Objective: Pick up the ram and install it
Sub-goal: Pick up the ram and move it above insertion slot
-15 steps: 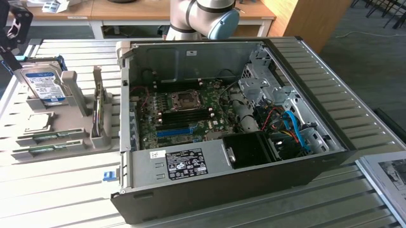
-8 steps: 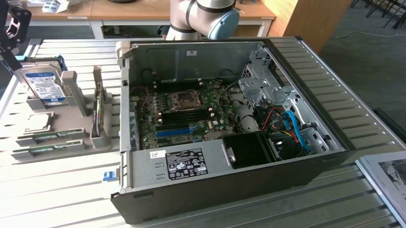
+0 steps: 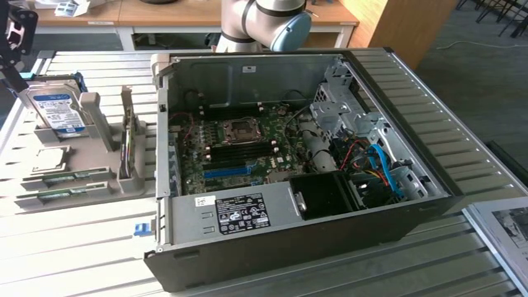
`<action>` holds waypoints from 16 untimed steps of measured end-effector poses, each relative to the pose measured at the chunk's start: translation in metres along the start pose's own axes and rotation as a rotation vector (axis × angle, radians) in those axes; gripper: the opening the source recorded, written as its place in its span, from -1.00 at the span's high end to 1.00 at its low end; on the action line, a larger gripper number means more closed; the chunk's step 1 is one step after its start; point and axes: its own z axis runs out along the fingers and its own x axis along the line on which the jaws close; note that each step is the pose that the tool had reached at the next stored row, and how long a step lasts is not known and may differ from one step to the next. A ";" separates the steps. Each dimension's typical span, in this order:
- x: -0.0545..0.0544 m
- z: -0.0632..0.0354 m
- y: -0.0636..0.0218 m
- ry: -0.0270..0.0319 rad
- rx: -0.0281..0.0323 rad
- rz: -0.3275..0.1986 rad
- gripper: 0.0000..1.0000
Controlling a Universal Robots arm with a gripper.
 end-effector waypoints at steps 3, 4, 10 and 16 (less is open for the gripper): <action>0.000 0.0001 0.0000 0.0018 -0.0011 -0.050 0.80; 0.000 0.0001 0.0000 0.0024 -0.0015 -0.065 0.80; 0.000 0.0002 0.0000 0.0060 -0.0036 -0.162 0.80; 0.000 0.0003 0.0000 0.0095 -0.0058 -0.260 0.80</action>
